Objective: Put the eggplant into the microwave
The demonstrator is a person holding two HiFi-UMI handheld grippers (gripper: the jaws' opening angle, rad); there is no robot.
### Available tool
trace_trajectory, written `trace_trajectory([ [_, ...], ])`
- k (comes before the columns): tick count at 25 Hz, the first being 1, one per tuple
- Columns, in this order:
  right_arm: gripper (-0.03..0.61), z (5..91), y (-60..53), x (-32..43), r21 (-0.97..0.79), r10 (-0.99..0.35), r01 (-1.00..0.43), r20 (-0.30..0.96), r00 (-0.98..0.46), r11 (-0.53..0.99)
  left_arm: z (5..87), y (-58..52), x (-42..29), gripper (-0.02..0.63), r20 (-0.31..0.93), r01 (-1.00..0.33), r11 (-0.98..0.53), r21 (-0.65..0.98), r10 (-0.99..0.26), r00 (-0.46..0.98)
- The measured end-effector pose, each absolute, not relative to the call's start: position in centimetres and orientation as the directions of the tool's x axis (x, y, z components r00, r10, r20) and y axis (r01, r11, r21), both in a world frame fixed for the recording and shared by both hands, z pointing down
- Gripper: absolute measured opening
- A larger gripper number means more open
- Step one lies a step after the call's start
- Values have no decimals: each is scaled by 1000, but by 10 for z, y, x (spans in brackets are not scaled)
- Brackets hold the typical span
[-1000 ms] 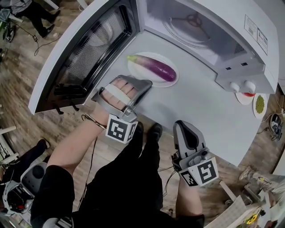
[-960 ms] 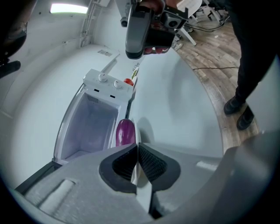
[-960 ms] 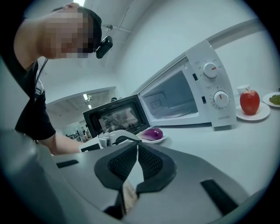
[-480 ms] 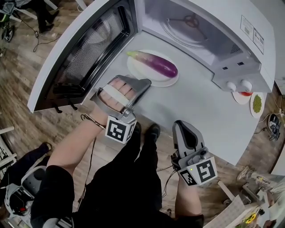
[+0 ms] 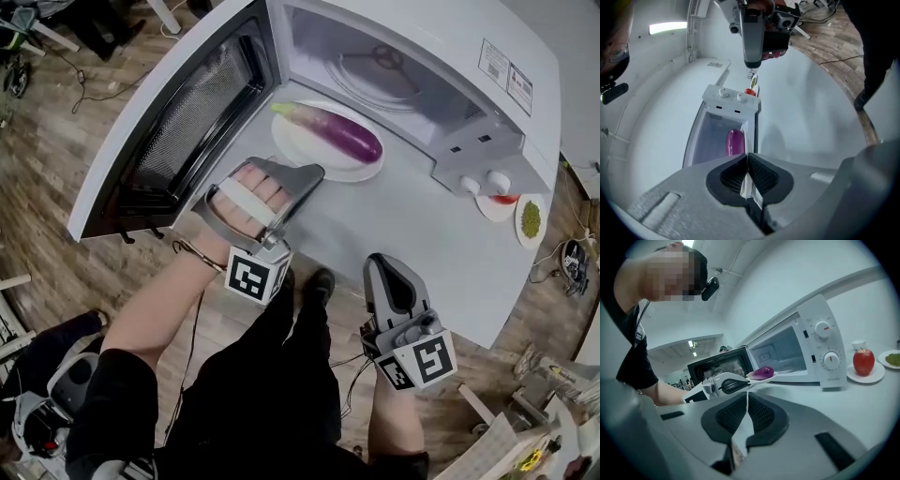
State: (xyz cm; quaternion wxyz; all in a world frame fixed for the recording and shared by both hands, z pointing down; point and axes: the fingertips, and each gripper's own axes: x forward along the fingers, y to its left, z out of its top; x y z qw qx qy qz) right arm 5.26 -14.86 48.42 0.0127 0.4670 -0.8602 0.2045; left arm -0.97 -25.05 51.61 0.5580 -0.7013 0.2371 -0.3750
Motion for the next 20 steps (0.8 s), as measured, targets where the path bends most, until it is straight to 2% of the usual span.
trace_trajectory([
  [11, 18, 469, -163, 72, -290, -818, -826, 187, -544, 483, 496, -281, 23, 17, 198, 83, -187, -979, -754, 626],
  [20, 18, 473, -173, 97, -284, -845, -849, 179, -504, 446, 514, -317, 50, 17, 223, 115, -194, -974, -753, 619],
])
